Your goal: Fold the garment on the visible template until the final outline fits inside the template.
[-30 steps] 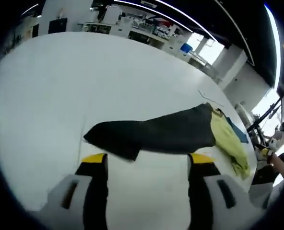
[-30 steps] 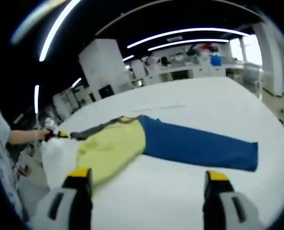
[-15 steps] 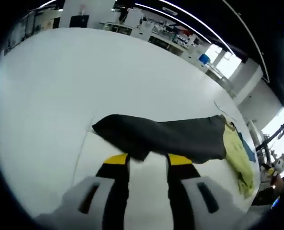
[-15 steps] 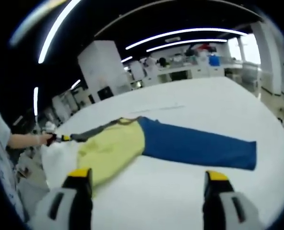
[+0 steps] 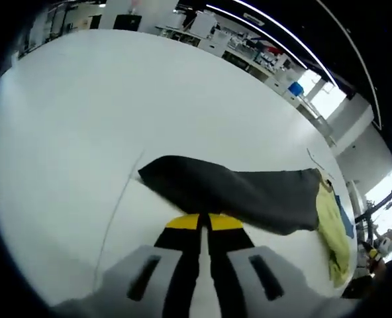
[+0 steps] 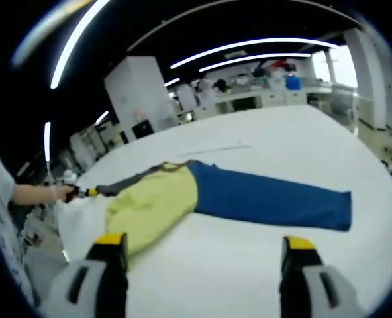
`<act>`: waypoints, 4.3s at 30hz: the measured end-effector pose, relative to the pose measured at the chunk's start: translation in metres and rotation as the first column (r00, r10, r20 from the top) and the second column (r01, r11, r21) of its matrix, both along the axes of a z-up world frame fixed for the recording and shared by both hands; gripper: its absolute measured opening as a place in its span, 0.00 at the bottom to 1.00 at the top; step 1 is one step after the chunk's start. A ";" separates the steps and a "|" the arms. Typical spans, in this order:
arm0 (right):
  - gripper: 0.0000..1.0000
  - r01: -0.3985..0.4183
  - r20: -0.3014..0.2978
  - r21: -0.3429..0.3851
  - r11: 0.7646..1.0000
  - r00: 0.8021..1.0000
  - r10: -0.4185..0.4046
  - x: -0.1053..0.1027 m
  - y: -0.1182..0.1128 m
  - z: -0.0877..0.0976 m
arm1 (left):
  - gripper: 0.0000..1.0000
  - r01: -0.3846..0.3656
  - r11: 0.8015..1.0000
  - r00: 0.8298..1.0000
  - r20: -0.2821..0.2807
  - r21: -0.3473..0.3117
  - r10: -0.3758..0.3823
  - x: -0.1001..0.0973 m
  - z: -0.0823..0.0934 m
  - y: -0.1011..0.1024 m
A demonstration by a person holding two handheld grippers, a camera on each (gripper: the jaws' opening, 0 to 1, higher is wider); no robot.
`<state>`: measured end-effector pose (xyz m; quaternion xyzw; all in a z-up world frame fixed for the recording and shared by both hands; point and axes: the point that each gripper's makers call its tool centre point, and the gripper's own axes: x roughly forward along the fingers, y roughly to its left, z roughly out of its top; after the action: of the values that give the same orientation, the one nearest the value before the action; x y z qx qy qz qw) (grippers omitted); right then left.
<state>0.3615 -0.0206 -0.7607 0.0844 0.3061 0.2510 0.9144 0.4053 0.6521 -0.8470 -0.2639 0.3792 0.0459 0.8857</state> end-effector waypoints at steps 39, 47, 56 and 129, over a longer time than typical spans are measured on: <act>0.97 0.002 0.008 0.014 1.000 1.000 -0.002 -0.006 0.003 0.004 | 0.09 -0.018 0.995 0.999 -0.034 0.100 0.022 -0.041 0.009 0.051; 0.99 -0.017 0.015 0.012 1.000 1.000 0.017 -0.010 0.004 0.006 | 0.57 0.122 0.965 0.991 0.026 0.234 -0.132 -0.047 0.028 0.030; 0.99 -0.084 0.029 -0.027 0.996 0.996 0.084 -0.012 0.014 0.011 | 0.95 0.301 0.921 0.926 0.155 0.248 -0.344 -0.048 0.062 -0.013; 0.00 -0.624 -0.156 -0.317 0.715 0.777 0.609 -0.088 0.167 -0.084 | 0.84 0.676 0.708 0.659 0.261 0.206 -0.705 -0.164 0.090 -0.253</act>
<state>0.2733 0.1465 -0.8445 -0.1819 0.3745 0.4806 0.7718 0.2408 0.3992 -0.7571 -0.0635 0.2990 -0.3201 0.8967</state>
